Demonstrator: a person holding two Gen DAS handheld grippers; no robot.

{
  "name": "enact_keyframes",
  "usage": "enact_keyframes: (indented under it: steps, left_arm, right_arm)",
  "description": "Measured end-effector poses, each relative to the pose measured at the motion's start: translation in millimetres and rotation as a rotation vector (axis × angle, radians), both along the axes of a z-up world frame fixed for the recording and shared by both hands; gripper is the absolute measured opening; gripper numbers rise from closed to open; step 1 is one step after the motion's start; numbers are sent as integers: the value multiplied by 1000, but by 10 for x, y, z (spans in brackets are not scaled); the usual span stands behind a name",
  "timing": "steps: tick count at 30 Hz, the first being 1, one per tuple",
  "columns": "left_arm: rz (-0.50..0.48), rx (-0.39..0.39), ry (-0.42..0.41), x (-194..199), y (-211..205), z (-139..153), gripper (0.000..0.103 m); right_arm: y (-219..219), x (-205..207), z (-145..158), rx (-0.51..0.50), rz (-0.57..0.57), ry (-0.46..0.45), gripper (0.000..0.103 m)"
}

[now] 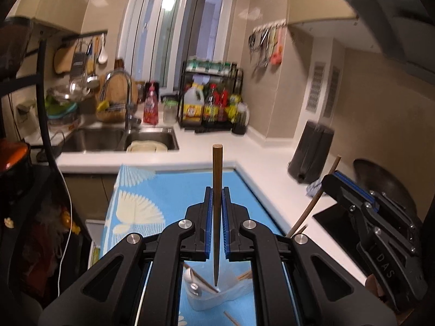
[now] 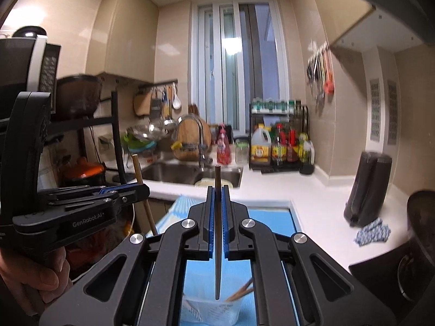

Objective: Organize utensils
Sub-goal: 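Drop both chopsticks into the container by opening both tools, then grasp a chopstick with the right tool while the left tool moves to the last chopstick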

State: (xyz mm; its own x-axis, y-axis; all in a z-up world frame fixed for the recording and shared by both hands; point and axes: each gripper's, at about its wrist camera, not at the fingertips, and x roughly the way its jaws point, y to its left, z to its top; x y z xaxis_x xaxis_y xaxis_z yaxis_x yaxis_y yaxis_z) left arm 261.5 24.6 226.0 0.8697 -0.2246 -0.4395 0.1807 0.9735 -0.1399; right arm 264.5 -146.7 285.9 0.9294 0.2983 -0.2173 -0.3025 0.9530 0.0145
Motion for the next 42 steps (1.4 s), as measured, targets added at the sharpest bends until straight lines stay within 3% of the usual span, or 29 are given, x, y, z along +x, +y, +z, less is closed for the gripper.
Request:
enact_keyframes:
  steps: [5,6,8,9,14,18,22,26,31,35,38,42]
  left_arm:
    - [-2,38,99,63,-91,-332,9]
    - [0,40,99,20,-92,-330,13]
    - [15,40,63,-113,-54,-254,40]
    - [27,43,41,-195,-32,-203,42]
    - [69,44,5,-575,-8,-132,44]
    - [110,47,1,-937,9,-314,49]
    - [146,45,4,-1281,46,-664,53]
    - [155,51,82,-1527,31,-1200,54]
    - [151,69,169,-1816,-1,-1824,54]
    - [141,66,226,-2027,-24,-2187,54]
    - [124,53,256,-2156,-63,-2356,54]
    - [99,68,221,-2290,-135,-2386,54]
  right_arm:
    - [33,180,-363,-48,18,135,8]
    - [35,167,-398,-64,8,144,16]
    - [-11,90,-414,-59,5,146,25]
    - [-50,31,-399,-46,3,142,27]
    - [-201,-371,-353,-11,-17,106,30]
    - [-307,-771,-485,10,-33,90,31]
    - [-355,-1129,-835,7,-46,125,31]
    - [-358,-1331,-1357,-43,-53,201,31]
    - [-374,-1488,-2098,-89,-27,356,31]
    - [-412,-1563,-2484,-85,-21,443,31]
    - [-410,-1591,-2600,-101,-13,472,31]
    - [-390,-1617,-2663,-111,-1,487,31]
